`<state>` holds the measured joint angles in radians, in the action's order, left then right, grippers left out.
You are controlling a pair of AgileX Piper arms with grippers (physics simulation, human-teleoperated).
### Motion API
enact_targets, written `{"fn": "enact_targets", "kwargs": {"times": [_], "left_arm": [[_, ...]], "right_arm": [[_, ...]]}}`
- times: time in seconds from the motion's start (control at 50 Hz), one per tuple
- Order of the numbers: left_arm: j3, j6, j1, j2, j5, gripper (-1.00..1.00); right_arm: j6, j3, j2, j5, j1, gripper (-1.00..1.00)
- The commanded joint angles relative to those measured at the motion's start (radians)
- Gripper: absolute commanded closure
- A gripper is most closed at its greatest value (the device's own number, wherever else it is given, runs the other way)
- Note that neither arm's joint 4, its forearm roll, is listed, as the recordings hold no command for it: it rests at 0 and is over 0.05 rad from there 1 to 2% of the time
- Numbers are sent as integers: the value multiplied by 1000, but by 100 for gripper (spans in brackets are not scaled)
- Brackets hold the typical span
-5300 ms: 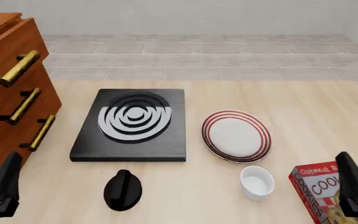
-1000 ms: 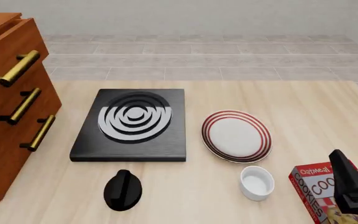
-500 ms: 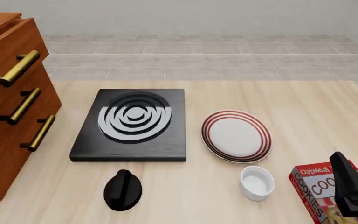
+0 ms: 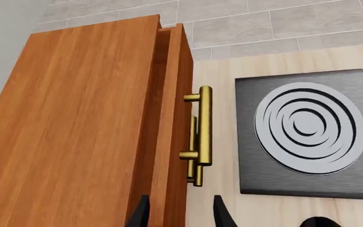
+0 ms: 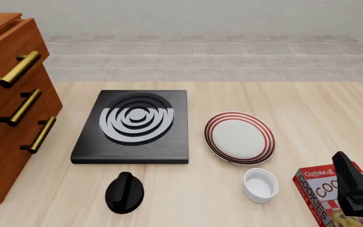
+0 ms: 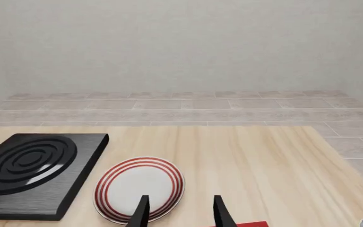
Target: Pick the akita bowl in the top layer of the wooden cabinet and place it on the plate.
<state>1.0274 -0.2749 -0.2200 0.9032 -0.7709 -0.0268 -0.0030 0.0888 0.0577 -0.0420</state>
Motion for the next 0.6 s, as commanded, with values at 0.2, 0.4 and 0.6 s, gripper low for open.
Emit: {"fn": "enact_targets", "kwargs": {"times": [0.2, 0.4, 0.6], "left_arm": [[-49, 4, -26, -1, 24, -100], [-71, -3, -44, -6, 33, -100], [-96, 0, -48, -8, 40, -100]], "right_arm": [[8, 0, 17, 12, -4, -100], [9, 0, -4, -10, -5, -100], [7, 0, -6, -12, -5, -100]]}}
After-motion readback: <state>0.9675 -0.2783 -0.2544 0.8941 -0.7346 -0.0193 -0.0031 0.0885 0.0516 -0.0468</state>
